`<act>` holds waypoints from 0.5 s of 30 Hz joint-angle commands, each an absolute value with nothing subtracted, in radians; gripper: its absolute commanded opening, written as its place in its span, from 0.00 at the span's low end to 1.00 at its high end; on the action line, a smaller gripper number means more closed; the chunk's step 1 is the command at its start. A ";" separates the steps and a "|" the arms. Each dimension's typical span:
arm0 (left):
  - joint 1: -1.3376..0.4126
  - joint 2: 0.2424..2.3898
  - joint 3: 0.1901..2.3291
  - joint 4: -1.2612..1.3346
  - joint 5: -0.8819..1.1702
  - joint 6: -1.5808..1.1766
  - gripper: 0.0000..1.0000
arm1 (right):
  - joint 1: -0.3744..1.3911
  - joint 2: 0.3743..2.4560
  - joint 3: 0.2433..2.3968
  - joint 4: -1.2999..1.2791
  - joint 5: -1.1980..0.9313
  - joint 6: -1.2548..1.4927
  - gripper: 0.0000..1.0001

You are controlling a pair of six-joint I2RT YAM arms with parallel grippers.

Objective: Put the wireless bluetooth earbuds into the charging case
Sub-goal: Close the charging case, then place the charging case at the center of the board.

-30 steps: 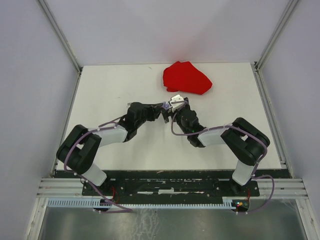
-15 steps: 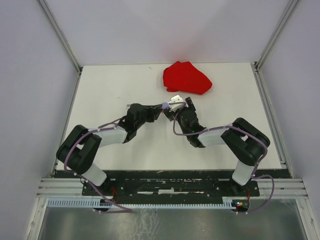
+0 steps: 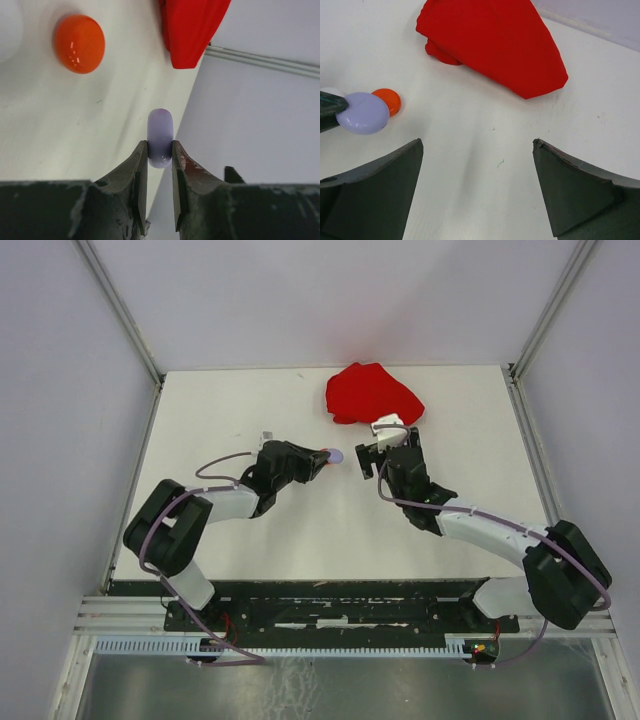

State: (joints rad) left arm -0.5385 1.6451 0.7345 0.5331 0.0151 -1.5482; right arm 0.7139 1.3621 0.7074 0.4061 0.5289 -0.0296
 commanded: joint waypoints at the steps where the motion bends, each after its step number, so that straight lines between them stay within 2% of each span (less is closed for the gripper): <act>1: -0.540 1.679 0.730 0.604 0.017 -1.308 0.03 | 0.691 1.312 0.810 0.134 0.487 0.086 0.99; 5: -0.540 1.670 0.718 0.599 -0.033 -1.213 0.03 | 0.672 1.337 0.903 -0.012 0.430 0.145 0.99; 15: -0.542 1.682 0.702 0.555 -0.079 -1.117 0.03 | 0.657 1.365 0.935 -0.041 0.384 0.173 0.99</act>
State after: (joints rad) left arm -0.5388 1.6814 0.7071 0.5323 -0.0349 -1.2152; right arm 0.6624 1.3563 0.8825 -0.0074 0.4080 0.1497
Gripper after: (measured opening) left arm 0.284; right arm 0.990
